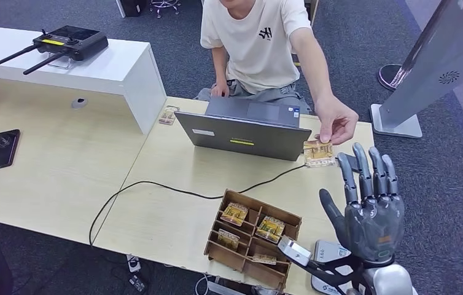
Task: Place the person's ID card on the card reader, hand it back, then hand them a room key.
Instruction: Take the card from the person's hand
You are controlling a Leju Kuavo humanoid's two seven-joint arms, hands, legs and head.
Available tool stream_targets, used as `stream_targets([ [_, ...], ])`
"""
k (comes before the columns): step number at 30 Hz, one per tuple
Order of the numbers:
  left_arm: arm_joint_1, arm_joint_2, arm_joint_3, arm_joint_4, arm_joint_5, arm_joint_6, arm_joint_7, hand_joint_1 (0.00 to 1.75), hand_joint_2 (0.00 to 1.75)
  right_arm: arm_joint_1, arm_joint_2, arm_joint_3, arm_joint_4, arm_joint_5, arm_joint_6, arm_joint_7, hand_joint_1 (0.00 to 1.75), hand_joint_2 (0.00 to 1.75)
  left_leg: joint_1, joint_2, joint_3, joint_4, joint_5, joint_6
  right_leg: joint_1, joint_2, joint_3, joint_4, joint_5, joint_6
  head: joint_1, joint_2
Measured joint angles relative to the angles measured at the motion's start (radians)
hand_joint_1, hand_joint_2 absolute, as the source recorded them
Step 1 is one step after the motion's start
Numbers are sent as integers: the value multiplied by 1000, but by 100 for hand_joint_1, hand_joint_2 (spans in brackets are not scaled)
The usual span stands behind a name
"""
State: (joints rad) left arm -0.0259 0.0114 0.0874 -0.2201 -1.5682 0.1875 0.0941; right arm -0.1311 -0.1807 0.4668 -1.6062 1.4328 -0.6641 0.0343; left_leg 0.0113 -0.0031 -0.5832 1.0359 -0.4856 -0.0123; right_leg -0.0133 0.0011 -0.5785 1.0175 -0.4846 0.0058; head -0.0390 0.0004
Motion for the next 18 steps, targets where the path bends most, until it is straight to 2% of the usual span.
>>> stream_targets([
  [18, -23, 6, -102, -48, 49, -73, 11, 0, 0, -144, -9, -40, 195, 77, 80, 50, 0, 175, 0, -1, 0, 1, 1, 1, 0, 0, 0, 0, 1, -1, 0, 0],
])
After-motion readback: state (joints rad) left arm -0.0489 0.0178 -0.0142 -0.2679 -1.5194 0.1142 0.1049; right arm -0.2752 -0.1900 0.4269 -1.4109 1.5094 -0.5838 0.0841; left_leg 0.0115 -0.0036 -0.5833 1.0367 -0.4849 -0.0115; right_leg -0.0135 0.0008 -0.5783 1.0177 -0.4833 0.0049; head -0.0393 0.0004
